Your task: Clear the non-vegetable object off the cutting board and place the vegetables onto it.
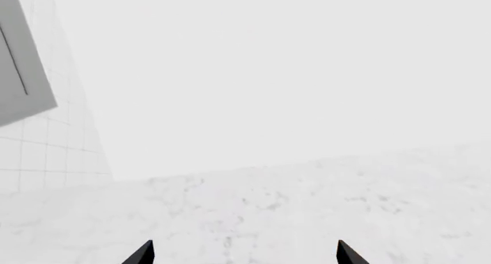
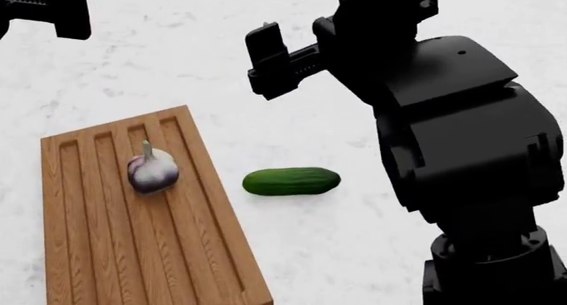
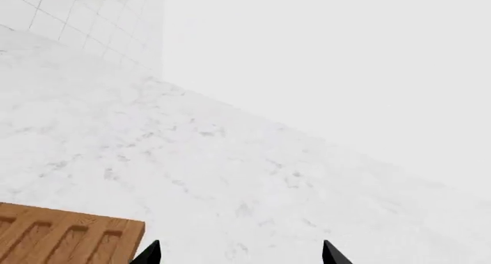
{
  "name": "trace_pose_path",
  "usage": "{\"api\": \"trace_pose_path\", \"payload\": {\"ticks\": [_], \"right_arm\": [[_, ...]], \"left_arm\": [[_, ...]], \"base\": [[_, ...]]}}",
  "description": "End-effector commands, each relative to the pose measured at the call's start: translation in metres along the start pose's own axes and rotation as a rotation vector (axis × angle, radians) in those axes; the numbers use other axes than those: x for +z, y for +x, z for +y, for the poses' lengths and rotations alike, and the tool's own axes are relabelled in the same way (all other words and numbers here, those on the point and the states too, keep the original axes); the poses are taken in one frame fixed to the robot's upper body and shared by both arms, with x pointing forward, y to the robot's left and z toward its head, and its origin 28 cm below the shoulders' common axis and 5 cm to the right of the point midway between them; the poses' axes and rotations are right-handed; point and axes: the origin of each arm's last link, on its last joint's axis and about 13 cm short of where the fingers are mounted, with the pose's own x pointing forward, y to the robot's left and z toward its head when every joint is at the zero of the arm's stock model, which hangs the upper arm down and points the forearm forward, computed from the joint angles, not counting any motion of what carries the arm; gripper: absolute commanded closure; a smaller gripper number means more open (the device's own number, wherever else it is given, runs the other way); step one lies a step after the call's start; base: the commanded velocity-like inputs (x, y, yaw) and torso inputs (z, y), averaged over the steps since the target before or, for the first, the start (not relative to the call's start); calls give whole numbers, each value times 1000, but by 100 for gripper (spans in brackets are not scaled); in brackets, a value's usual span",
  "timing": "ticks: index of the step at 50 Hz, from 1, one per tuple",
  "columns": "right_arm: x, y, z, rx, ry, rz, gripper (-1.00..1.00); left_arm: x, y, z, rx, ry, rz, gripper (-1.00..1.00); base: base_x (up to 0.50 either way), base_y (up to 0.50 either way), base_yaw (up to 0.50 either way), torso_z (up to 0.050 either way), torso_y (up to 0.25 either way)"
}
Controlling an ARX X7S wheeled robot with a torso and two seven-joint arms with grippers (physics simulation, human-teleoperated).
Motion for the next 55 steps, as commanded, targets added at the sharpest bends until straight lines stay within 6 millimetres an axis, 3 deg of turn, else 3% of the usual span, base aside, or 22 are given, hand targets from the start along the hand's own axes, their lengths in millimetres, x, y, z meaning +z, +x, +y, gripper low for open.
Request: {"api": "trace_pose_path", "payload": {"ticks": [1, 24, 55], "right_arm": [[-13, 0, 47, 275, 6, 62, -100], [-9, 3, 82, 452, -32, 103, -100], [-30, 51, 92, 519, -60, 173, -100]], "left_arm": [[-1, -4, -2, -33, -15, -26, -100], [-1, -5, 2, -22, -18, -32, -100], [-7, -5, 8, -4, -33, -27, -100]], "base": [[0, 0, 0, 0, 0], [0, 0, 0, 0, 0], [0, 0, 0, 0, 0]]}}
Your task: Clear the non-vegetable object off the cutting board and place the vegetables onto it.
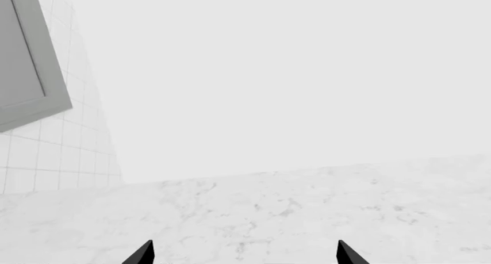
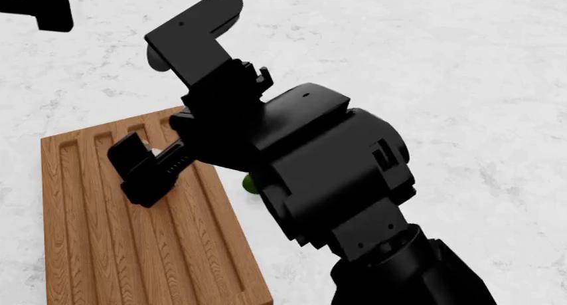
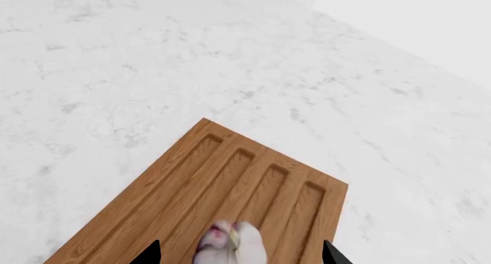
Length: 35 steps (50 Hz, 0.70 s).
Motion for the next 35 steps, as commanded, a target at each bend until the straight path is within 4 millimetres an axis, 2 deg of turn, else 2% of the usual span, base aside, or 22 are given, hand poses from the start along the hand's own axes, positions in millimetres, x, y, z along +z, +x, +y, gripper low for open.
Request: {"api": "trace_pose_path", "payload": {"ticks": [1, 12, 35], "right_arm": [[-8, 21, 2, 49, -9, 0, -100], [-23, 34, -2, 79, 19, 36, -100], [-33, 49, -5, 107, 25, 56, -100]], "left_arm": [[-8, -4, -2, -38, -22, -8, -100], [-10, -4, -1, -34, -18, -6, -100], [-10, -4, 3, -21, -14, -10, -100]], "base": [[0, 0, 0, 0, 0], [0, 0, 0, 0, 0], [0, 0, 0, 0, 0]]}}
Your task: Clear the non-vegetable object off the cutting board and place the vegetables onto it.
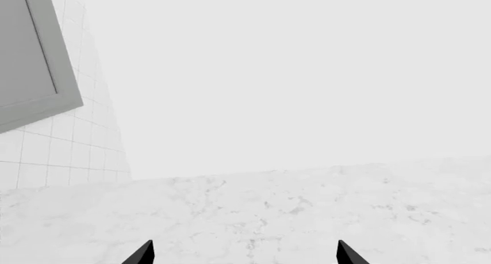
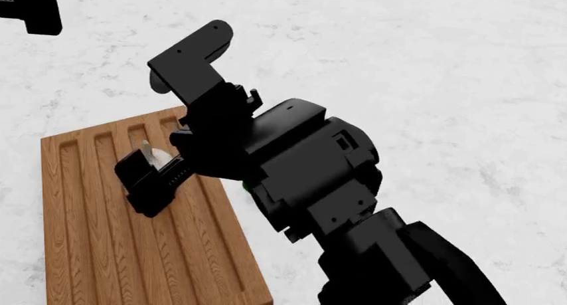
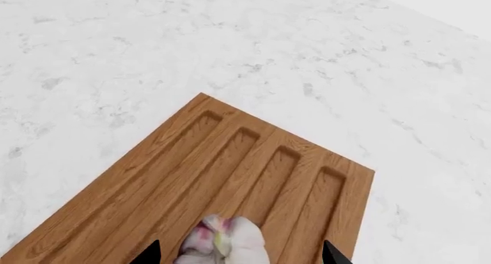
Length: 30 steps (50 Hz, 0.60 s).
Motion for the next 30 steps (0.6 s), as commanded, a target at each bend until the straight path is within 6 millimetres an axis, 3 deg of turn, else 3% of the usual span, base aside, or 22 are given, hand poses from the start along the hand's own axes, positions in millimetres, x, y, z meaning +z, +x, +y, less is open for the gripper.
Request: {"api": "trace_pose_path", "payload": {"ticks": [1, 30], "right_arm": [[-9, 12, 8, 62, 5, 7, -100], [-29, 18, 16, 109, 6, 64, -100]], "left_arm": [[-6, -3, -4, -44, -16, -12, -100], [-5, -9, -1, -37, -22, -19, -100]], "base": [[0, 0, 0, 0, 0], [0, 0, 0, 0, 0]]}}
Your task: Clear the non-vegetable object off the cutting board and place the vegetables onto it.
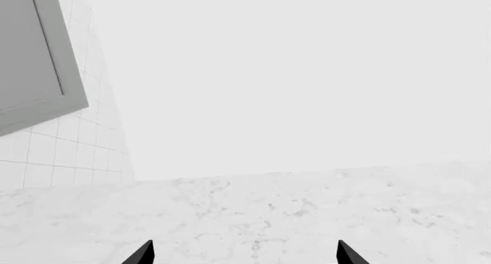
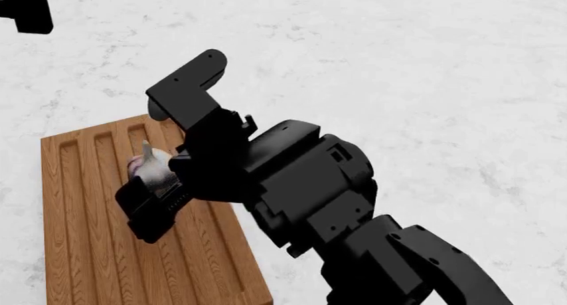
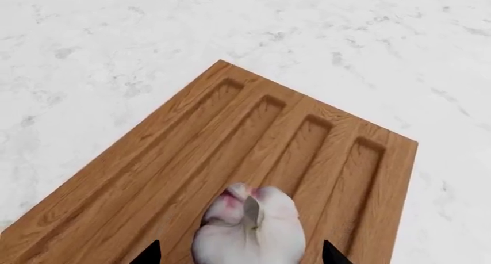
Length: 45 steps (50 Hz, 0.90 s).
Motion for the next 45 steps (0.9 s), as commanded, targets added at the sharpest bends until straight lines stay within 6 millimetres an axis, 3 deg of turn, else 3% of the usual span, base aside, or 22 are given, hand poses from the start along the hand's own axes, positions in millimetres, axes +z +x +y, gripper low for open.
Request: {"api": "trace_pose_path", "payload": {"ticks": [1, 32, 33, 45], "right_arm": [[-11, 11, 9, 58, -11, 15, -100], [-18, 16, -1, 76, 2, 29, -100], [-18, 17, -1, 76, 4, 27, 100], [-15, 15, -1, 79, -16, 27, 100]], "left_arm": [[-7, -4, -5, -48, -18, -11, -100], [-13, -6, -3, -39, -13, -2, -100], [-13, -7, -3, -38, -13, -2, -100], [-12, -8, -2, -33, -12, -4, -100]], "base": [[0, 0, 0, 0, 0], [0, 0, 0, 0, 0], [0, 0, 0, 0, 0], [0, 0, 0, 0, 0]]}}
